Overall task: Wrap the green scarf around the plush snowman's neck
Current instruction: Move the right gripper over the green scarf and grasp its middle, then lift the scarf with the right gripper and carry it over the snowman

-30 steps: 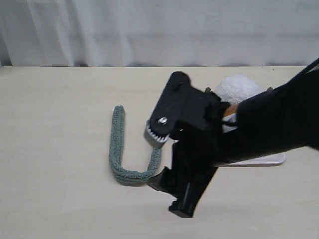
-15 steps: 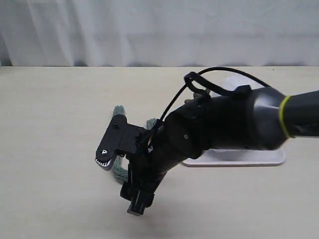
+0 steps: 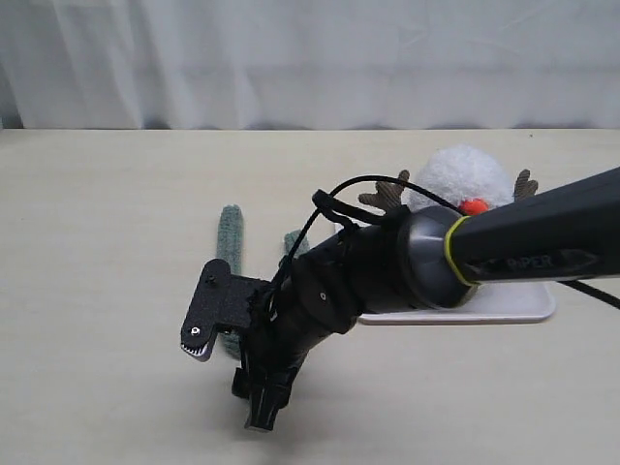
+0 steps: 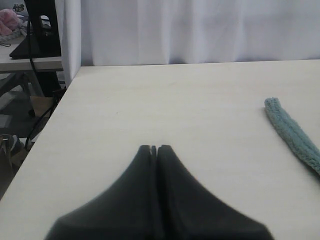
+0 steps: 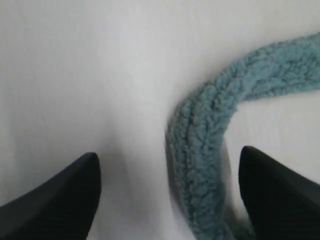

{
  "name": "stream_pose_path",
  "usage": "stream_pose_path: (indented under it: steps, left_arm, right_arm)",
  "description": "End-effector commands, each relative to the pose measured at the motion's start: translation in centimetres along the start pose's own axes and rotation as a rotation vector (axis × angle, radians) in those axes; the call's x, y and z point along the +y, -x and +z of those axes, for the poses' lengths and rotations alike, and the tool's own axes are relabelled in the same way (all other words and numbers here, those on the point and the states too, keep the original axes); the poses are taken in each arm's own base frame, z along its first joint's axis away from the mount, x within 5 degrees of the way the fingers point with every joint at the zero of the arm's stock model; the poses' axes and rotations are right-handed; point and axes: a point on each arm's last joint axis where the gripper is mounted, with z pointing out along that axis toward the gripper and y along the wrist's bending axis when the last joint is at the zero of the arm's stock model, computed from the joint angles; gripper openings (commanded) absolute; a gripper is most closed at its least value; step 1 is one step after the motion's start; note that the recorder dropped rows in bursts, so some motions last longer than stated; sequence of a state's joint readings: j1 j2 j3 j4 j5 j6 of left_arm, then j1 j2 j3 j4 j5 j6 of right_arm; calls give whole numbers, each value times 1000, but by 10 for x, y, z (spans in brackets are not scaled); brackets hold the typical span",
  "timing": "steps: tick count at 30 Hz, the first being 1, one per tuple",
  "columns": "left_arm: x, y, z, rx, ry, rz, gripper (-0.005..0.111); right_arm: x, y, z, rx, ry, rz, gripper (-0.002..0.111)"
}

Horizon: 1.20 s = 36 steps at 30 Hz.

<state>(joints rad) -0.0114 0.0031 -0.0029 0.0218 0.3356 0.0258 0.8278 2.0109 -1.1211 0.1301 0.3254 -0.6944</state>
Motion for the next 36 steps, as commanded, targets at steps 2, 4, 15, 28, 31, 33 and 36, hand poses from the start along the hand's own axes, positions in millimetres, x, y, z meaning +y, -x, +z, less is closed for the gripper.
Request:
stream_pose_path:
  steps: [2, 4, 15, 28, 31, 33, 36]
  left_arm:
    - [0, 0, 0, -13, 4, -8, 0]
    - [0, 0, 0, -13, 4, -8, 0]
    - [0, 0, 0, -12, 4, -8, 0]
    - [0, 0, 0, -12, 4, -8, 0]
    - [0, 0, 0, -12, 4, -8, 0]
    - [0, 0, 0, -12, 4, -8, 0]
    - [0, 0, 0, -12, 4, -8, 0]
  right_arm:
    - [2, -2, 6, 21, 12, -10, 41]
    - [3, -3, 6, 30, 25, 1, 24]
    - [-7, 18, -74, -78, -48, -37, 4]
    - [3, 13, -237, -290, -215, -96, 4]
    - [4, -3, -267, -232, -309, -169, 4]
    - [1, -16, -287, -187, -414, -142, 4]
    - [-12, -34, -307, -84, -626, -12, 4]
